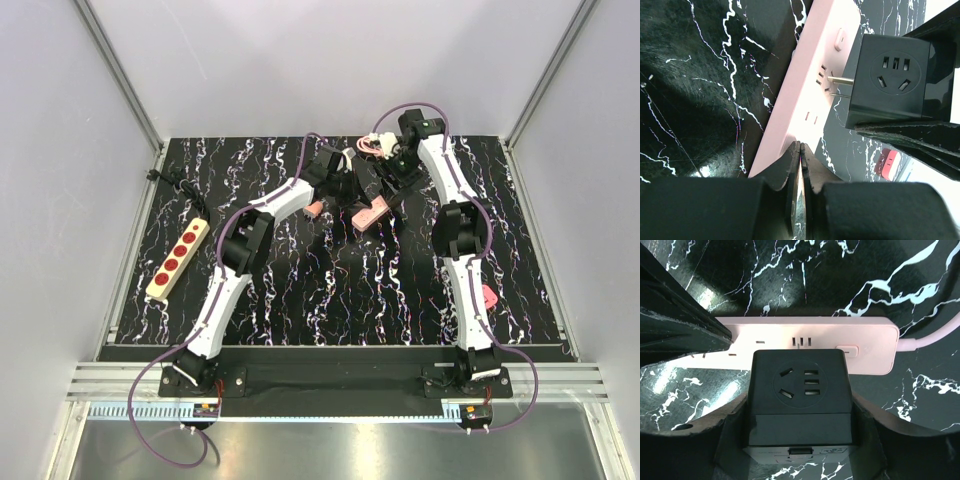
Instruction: Insert the plug
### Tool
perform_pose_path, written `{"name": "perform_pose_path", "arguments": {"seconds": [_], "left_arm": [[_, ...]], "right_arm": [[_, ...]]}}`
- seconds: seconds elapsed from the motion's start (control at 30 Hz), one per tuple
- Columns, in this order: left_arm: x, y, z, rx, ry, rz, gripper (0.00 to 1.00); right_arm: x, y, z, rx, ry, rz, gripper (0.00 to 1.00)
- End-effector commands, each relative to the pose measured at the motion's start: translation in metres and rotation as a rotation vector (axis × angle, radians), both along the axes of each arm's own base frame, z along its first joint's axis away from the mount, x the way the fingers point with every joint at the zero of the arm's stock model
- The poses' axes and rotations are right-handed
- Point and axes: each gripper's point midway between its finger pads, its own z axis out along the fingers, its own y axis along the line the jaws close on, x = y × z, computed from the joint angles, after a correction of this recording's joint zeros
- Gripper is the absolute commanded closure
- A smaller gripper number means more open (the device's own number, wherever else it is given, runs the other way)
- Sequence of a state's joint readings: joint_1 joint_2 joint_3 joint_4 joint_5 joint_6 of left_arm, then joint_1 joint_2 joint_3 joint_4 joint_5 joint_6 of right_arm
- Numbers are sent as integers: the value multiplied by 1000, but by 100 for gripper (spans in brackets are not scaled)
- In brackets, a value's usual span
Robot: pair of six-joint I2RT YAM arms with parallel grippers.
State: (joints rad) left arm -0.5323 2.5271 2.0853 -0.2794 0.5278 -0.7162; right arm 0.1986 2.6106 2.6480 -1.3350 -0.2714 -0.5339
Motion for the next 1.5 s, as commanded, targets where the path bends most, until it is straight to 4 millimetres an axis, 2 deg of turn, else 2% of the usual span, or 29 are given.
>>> {"name": "perform_pose_path", "arguments": {"seconds": [0.0,0.17,0.27,0.37,0.47,0.5,0.57,0.6,0.67,0.7,0.8,0.87,1.0,1.13,1.2,1.3,1.33,1.37,1.43,1.47], "left_arm": [[-6,13,-28,75,45,23,91],[-5,13,-28,72,41,23,91],[-4,14,-28,75,42,27,91],[-5,15,-26,72,48,32,91],[-4,18,-18,68,40,40,89],[-1,19,-9,64,25,46,88],[6,26,3,64,-1,66,80],[10,29,6,75,-17,83,67],[16,37,11,91,-41,93,58],[19,39,12,102,-55,101,49],[16,39,18,118,-87,66,35],[10,40,21,152,-127,20,31],[-2,51,13,343,-257,-51,23],[-14,44,17,380,-316,-121,16],[-20,36,20,376,-339,-163,15],[-19,28,22,394,-373,-183,15],[-22,28,13,414,-354,-195,15],[-16,27,18,429,-372,-181,15],[-18,29,6,472,-352,-181,16],[-15,29,7,481,-358,-173,17]], "right_arm": [[-3,-3,-14,-64,16,45,100],[-11,5,-28,-68,58,83,100],[-23,0,-33,-88,110,92,100],[-29,-1,-28,-85,121,93,100],[-28,-2,-22,-88,111,76,100],[-27,-1,-16,-81,101,73,100],[-27,0,-11,-74,94,57,100],[-27,1,-4,-62,86,54,100],[-28,5,0,-39,80,45,100],[-28,6,4,-34,74,43,100],[-26,5,4,-32,68,24,100],[-23,4,3,-27,62,7,100],[-16,3,9,18,42,-29,100],[-14,4,11,39,39,-42,100],[-13,5,10,42,38,-41,100],[-11,7,15,60,27,-40,100],[-10,9,16,69,25,-44,100],[-9,7,20,76,18,-51,100],[-5,6,28,97,0,-84,100],[-3,6,37,110,-16,-97,100]]}}
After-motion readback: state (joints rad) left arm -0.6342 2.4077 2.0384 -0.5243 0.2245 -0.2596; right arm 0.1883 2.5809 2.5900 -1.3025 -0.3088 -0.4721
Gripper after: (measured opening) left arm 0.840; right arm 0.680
